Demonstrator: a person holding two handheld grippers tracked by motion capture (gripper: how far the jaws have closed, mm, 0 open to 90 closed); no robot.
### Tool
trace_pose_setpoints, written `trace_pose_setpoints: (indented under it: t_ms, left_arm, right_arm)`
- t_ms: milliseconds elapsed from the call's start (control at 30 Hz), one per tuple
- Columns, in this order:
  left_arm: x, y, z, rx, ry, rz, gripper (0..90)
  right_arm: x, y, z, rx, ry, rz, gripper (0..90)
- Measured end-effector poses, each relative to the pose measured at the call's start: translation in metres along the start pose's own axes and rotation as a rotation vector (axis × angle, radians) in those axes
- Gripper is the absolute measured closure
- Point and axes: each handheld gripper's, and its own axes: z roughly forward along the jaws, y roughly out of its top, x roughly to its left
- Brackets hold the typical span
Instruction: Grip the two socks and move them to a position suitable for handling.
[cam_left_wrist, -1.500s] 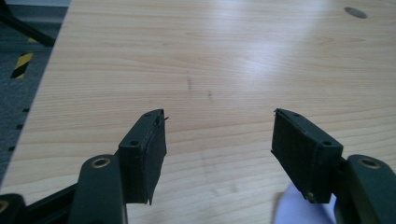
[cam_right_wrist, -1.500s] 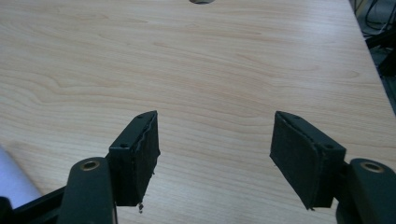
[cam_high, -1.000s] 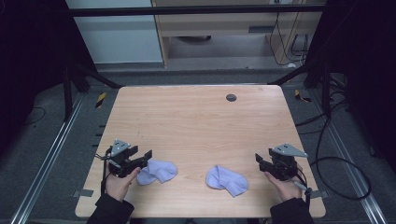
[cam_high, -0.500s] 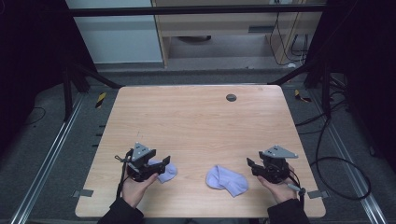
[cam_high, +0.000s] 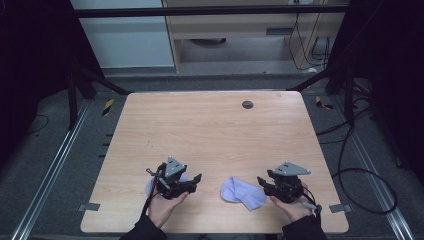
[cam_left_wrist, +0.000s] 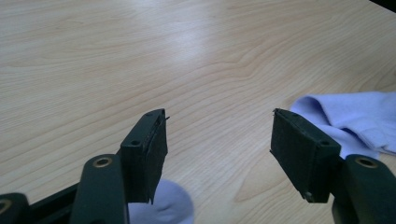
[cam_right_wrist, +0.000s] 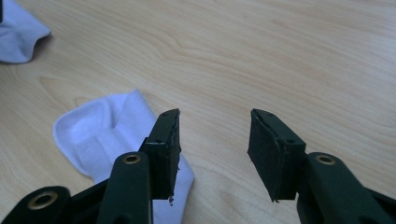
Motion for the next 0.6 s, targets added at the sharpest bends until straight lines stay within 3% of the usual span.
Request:
trace_pose_setpoints:
  t_ms: [600]
  left_arm:
    - [-0.043, 0.003, 0.025, 0.057, -0.054, 0.072, 42.7]
  right_arm:
    - [0.018, -0.014, -0.001, 0.059, 0.084, -0.043, 63.1]
